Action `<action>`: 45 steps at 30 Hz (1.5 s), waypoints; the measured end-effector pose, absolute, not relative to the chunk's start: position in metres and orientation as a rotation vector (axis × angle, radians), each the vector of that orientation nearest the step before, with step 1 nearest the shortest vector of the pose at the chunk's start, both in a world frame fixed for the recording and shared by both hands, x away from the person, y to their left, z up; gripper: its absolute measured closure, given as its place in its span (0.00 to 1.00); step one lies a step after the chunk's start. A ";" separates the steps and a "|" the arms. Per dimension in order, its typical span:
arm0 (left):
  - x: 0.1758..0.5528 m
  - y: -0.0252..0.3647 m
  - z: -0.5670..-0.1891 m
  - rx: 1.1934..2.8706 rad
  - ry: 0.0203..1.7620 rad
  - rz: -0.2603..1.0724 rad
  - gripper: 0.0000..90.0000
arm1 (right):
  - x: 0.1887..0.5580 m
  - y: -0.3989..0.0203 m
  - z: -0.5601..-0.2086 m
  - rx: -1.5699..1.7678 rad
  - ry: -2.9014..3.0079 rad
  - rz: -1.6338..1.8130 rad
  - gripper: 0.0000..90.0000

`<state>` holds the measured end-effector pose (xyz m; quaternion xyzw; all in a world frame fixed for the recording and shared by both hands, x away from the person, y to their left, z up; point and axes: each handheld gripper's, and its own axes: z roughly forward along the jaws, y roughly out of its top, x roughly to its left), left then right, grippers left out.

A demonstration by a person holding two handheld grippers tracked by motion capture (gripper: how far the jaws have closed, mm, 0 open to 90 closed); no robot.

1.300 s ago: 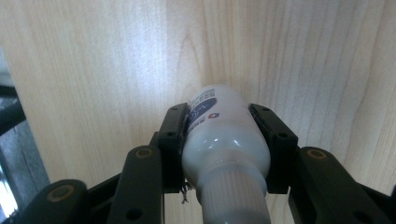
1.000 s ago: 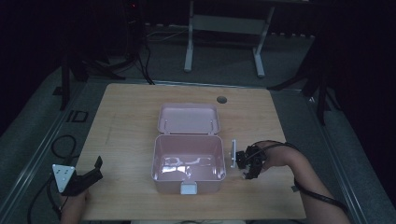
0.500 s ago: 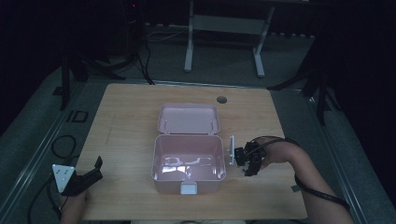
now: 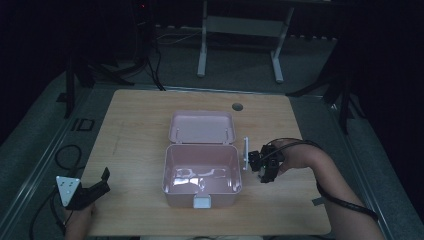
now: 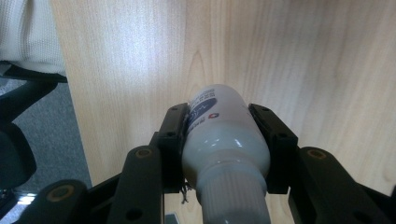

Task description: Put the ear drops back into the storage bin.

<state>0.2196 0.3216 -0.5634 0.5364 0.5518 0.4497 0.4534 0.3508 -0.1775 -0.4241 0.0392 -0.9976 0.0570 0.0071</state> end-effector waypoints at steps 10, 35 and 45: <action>0.220 0.322 -0.563 1.322 1.364 1.108 0.01 | 0.352 -0.168 -0.392 0.133 -3.159 0.193 0.66; 0.220 0.322 -0.563 1.322 1.366 1.109 0.01 | 0.346 -0.136 -0.367 0.177 -3.155 0.168 0.66; 0.220 0.322 -0.563 1.319 1.365 1.106 0.01 | 0.343 -0.112 -0.365 0.234 -3.151 0.166 0.66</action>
